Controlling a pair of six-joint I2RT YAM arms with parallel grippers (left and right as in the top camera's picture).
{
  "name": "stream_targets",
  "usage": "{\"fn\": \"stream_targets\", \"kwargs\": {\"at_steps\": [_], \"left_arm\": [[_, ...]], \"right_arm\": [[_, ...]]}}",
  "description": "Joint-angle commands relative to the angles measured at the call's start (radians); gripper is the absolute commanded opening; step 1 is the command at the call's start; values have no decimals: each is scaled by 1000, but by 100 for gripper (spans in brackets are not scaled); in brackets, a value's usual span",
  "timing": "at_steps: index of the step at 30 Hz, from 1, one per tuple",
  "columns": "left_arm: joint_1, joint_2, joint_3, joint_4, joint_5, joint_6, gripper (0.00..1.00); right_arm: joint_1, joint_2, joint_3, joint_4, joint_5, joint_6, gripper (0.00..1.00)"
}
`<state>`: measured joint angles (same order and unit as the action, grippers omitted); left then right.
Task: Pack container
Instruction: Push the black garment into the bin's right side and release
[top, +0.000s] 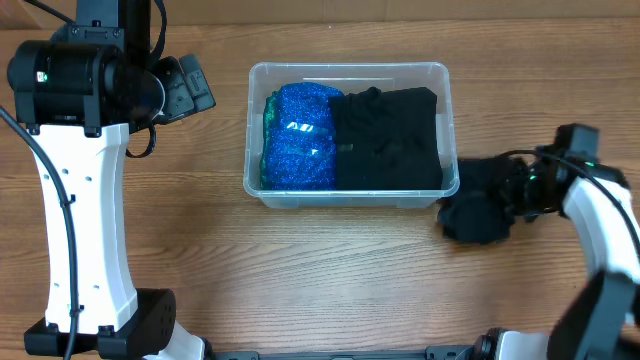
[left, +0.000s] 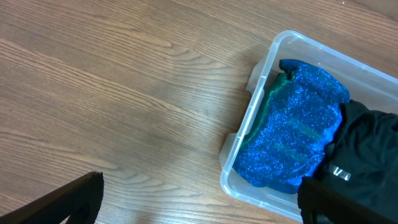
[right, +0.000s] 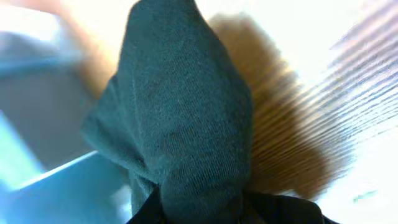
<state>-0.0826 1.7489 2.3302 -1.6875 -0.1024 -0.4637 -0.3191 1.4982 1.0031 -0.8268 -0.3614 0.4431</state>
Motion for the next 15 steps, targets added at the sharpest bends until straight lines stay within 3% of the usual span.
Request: {"fn": "stream_targets", "kwargs": {"at_steps": [1,8,15], "left_arm": [[4,0,-2,-2,-13,15,100],[4,0,-2,-2,-13,15,100],[4,0,-2,-2,-13,15,100]], "right_arm": [[5,-216,129,-43,-66,20,4],[110,-428,158,-6,-127,117,4],[374,-368,157,163,43,295,4]]}}
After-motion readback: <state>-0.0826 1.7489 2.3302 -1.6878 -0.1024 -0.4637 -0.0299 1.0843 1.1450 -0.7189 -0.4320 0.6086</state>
